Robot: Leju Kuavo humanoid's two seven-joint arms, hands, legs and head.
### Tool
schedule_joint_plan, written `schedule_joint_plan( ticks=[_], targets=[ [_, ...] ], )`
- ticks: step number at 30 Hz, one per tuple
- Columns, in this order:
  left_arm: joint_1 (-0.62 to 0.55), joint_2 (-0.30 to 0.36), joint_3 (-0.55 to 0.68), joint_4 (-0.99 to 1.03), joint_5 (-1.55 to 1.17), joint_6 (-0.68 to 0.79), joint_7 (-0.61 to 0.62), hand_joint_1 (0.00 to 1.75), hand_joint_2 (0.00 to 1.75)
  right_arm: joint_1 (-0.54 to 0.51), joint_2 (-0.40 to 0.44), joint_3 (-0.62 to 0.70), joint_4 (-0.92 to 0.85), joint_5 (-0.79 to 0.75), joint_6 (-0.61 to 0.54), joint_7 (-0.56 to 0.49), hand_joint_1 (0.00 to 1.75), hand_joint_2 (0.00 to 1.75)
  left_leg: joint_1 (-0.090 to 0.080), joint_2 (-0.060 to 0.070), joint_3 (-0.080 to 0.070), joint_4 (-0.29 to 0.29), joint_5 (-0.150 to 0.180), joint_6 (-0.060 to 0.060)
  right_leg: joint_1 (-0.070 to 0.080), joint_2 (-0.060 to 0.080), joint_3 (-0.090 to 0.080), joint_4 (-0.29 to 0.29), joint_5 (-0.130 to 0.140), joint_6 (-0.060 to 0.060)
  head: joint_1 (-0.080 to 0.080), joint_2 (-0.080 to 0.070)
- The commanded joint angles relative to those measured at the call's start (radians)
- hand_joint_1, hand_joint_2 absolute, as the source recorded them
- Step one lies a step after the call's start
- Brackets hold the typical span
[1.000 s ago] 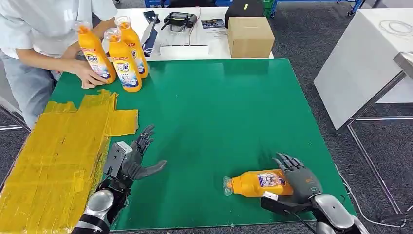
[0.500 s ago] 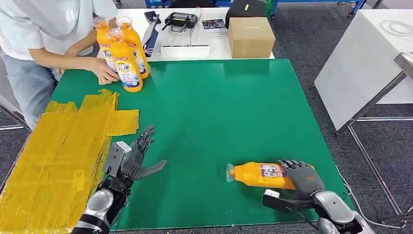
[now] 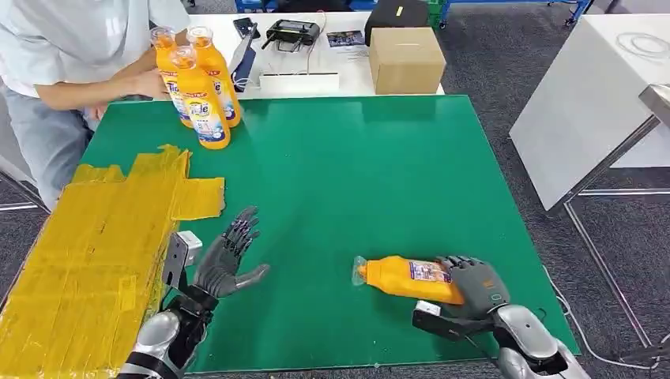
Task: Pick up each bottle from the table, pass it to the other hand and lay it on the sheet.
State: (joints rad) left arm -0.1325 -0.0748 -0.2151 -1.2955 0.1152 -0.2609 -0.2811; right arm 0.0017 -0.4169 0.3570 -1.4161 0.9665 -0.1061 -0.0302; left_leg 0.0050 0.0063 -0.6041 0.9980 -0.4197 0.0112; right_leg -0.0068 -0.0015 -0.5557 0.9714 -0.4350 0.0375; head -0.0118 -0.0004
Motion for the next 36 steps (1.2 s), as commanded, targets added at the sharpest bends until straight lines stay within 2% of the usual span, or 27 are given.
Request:
schedule_joint_plan(
  ticks=[1, 8, 9, 10, 11, 13, 15, 18, 22, 27, 28, 29, 36],
  targets=[
    [0.001, 0.032, -0.053, -0.029, 0.001, 0.002, 0.007, 0.00, 1.75, -0.019, 0.231, -0.137, -0.112, -0.150, -0.174, -0.107, 1.75, 1.75, 0.001, 0.002, 0.003, -0.001, -0.002, -0.001, 0.001, 0.002, 0.002, -0.001, -0.001, -0.001, 0.001, 0.000],
    [0.002, 0.033, -0.055, -0.030, 0.000, 0.003, 0.007, 0.00, 1.75, -0.014, 0.228, -0.142, -0.111, -0.151, -0.175, -0.107, 1.75, 1.75, 0.001, 0.001, 0.000, -0.001, -0.001, 0.000, 0.001, 0.001, 0.000, -0.001, -0.001, -0.001, 0.001, 0.000],
    [0.001, 0.036, -0.059, -0.030, -0.002, 0.005, 0.006, 0.00, 1.75, -0.011, 0.245, -0.161, -0.115, -0.176, -0.209, -0.133, 1.75, 1.75, 0.000, 0.001, -0.001, -0.001, -0.001, 0.000, 0.000, 0.001, -0.001, 0.000, -0.001, -0.001, 0.000, 0.000],
    [0.000, 0.038, -0.067, -0.033, -0.003, 0.007, 0.006, 0.00, 1.75, -0.011, 0.260, -0.170, -0.120, -0.198, -0.229, -0.154, 1.75, 1.75, 0.001, 0.001, 0.004, -0.001, -0.003, 0.000, 0.001, 0.002, 0.005, -0.002, -0.002, -0.001, 0.000, 0.000],
    [0.000, 0.041, -0.075, -0.037, -0.005, 0.009, 0.005, 0.00, 1.75, -0.011, 0.278, -0.179, -0.139, -0.232, -0.245, -0.175, 1.75, 1.75, 0.000, 0.001, 0.001, -0.001, -0.001, 0.000, 0.000, 0.001, 0.001, -0.001, -0.001, -0.001, 0.000, 0.000],
    [-0.005, 0.043, -0.087, -0.040, -0.006, 0.011, 0.005, 0.00, 1.75, -0.015, 0.301, -0.180, -0.161, -0.268, -0.255, -0.192, 1.75, 1.75, 0.001, 0.001, 0.004, -0.001, -0.003, -0.001, 0.001, 0.001, 0.004, -0.001, -0.002, -0.002, 0.000, 0.000],
    [-0.015, 0.044, -0.097, -0.039, -0.006, 0.011, 0.005, 0.00, 1.75, -0.027, 0.323, -0.172, -0.164, -0.312, -0.250, -0.212, 1.75, 1.75, 0.000, 0.001, -0.002, -0.001, -0.001, 0.000, 0.000, 0.001, -0.002, 0.000, -0.001, -0.001, 0.001, 0.000],
    [-0.046, 0.051, -0.132, -0.027, 0.011, 0.006, 0.005, 0.00, 1.75, -0.051, 0.347, -0.140, -0.133, -0.515, -0.115, -0.274, 1.73, 1.75, 0.001, 0.001, 0.002, -0.001, -0.002, -0.001, 0.000, 0.001, 0.002, 0.000, -0.002, -0.002, 0.000, 0.000],
    [-0.088, 0.048, -0.180, -0.029, 0.031, 0.000, -0.003, 0.00, 1.75, -0.095, 0.400, -0.092, -0.003, -0.635, -0.001, -0.315, 1.71, 1.75, 0.001, 0.001, 0.001, -0.001, -0.001, -0.001, 0.001, 0.001, 0.001, -0.001, -0.001, -0.001, 0.000, 0.000],
    [-0.110, 0.048, -0.212, -0.042, 0.044, 0.003, 0.002, 0.00, 1.75, -0.117, 0.449, -0.063, 0.064, -0.703, 0.036, -0.346, 1.71, 1.75, 0.001, 0.001, 0.000, -0.001, -0.001, -0.001, 0.001, 0.001, 0.000, -0.001, 0.000, -0.001, 0.001, 0.000],
    [-0.117, 0.048, -0.221, -0.044, 0.043, 0.005, 0.002, 0.00, 1.75, -0.127, 0.458, -0.055, 0.081, -0.715, 0.041, -0.349, 1.69, 1.75, 0.002, 0.002, 0.004, -0.001, -0.002, -0.001, 0.002, 0.002, 0.005, -0.002, -0.001, -0.002, 0.000, 0.000],
    [-0.122, 0.047, -0.228, -0.046, 0.048, 0.005, 0.002, 0.00, 1.75, -0.136, 0.466, -0.050, 0.093, -0.734, 0.048, -0.356, 1.69, 1.75, 0.001, 0.001, 0.000, -0.001, -0.001, -0.001, 0.001, 0.001, 0.000, -0.001, -0.001, -0.001, 0.001, 0.000],
    [-0.135, 0.047, -0.262, -0.051, 0.059, 0.016, 0.000, 0.00, 1.75, -0.170, 0.467, -0.009, 0.131, -0.749, 0.058, -0.356, 1.64, 1.75, 0.001, 0.001, 0.003, -0.001, -0.002, -0.001, 0.001, 0.002, 0.003, -0.001, -0.001, -0.001, 0.001, 0.000]
  ],
)
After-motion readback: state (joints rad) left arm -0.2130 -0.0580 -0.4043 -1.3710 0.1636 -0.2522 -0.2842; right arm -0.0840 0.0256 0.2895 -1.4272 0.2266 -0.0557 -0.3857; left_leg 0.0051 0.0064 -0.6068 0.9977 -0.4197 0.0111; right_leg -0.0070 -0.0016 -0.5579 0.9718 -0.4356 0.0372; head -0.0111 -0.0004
